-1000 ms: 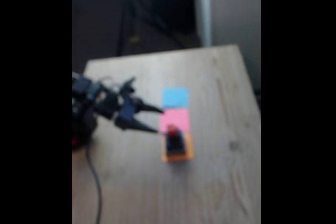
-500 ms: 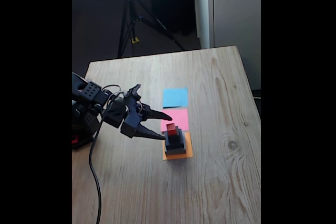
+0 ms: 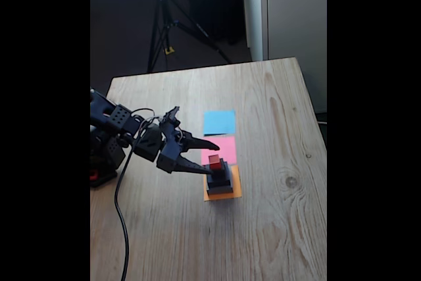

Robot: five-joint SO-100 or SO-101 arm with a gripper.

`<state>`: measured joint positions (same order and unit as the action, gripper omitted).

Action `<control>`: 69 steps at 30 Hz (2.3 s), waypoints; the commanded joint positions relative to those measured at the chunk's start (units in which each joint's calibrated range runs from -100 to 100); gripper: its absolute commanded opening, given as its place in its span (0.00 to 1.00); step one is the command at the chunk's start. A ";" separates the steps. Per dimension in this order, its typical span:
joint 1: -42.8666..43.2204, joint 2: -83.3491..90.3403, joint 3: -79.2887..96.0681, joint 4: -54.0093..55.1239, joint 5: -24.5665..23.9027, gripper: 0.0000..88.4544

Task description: Tower of hanoi

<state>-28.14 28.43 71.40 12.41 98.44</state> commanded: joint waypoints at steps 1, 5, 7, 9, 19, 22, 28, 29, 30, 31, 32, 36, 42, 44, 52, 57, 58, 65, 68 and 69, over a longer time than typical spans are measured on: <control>1.02 -0.95 -0.04 3.66 -0.61 0.31; 1.68 -2.47 2.14 7.62 0.89 0.31; 2.02 -2.62 2.96 8.43 1.23 0.31; 2.27 -2.62 3.78 9.00 1.56 0.30; 3.44 -3.53 4.32 11.18 1.56 0.28; 3.86 -3.22 4.51 11.18 1.56 0.26; 4.11 -3.22 4.60 11.18 1.56 0.23; 4.11 -3.22 4.60 11.18 1.56 0.22; 4.11 -3.22 4.60 11.18 1.56 0.21; 4.11 -3.22 4.60 11.18 1.56 0.20; 4.11 -3.15 4.60 11.18 1.56 0.19; 4.11 -3.07 4.87 11.18 1.56 0.17; 4.19 -3.07 4.87 11.18 1.56 0.13; 4.28 -3.07 4.87 11.18 1.56 0.12; 4.53 -3.07 4.96 11.18 1.56 0.08; 4.69 -3.22 4.69 11.18 1.56 0.05; 4.69 -3.22 4.69 11.18 1.56 0.04; 5.11 -2.31 4.41 9.97 1.56 0.01; 5.53 -0.27 2.96 6.25 -0.44 0.01; 5.70 0.64 1.69 3.74 -1.45 0.01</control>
<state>-23.39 25.44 76.36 20.18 98.96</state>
